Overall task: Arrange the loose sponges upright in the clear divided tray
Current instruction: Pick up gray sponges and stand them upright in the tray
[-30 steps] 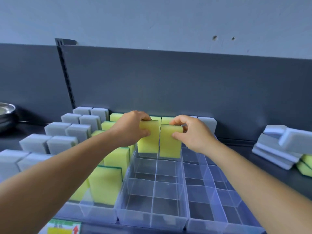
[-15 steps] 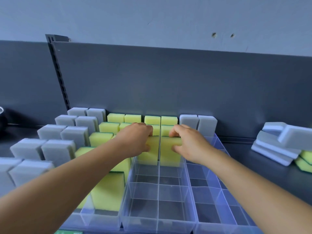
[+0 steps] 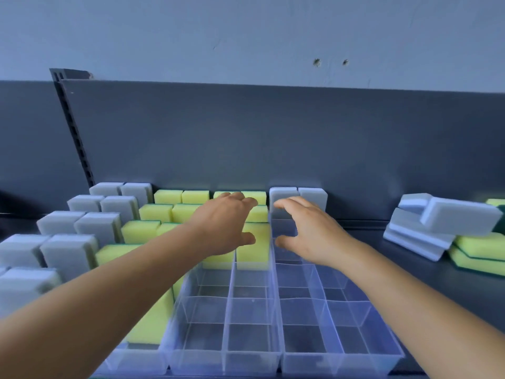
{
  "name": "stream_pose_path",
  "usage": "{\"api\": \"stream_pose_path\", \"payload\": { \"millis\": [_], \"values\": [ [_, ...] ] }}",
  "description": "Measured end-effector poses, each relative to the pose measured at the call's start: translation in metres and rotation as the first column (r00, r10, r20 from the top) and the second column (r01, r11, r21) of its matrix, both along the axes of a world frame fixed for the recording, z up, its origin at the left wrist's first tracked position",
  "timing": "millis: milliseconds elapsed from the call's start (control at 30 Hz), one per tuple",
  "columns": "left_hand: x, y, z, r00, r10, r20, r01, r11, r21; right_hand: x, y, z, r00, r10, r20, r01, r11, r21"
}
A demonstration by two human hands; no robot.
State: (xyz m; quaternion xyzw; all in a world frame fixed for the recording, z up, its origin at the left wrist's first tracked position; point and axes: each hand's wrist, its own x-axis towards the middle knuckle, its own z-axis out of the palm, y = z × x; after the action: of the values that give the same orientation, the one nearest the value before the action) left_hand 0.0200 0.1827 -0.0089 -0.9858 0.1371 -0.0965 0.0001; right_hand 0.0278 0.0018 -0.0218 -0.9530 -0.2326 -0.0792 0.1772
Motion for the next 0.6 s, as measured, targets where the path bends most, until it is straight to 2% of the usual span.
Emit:
{"api": "stream_pose_path", "payload": {
  "millis": [600],
  "values": [
    [0.031, -0.202, -0.008, 0.972, -0.236, -0.019, 0.235, 0.971, -0.046, -0.008, -0.202, -0.001, 0.959, -0.282, 0.001, 0.282, 0.959, 0.034]
  ]
}}
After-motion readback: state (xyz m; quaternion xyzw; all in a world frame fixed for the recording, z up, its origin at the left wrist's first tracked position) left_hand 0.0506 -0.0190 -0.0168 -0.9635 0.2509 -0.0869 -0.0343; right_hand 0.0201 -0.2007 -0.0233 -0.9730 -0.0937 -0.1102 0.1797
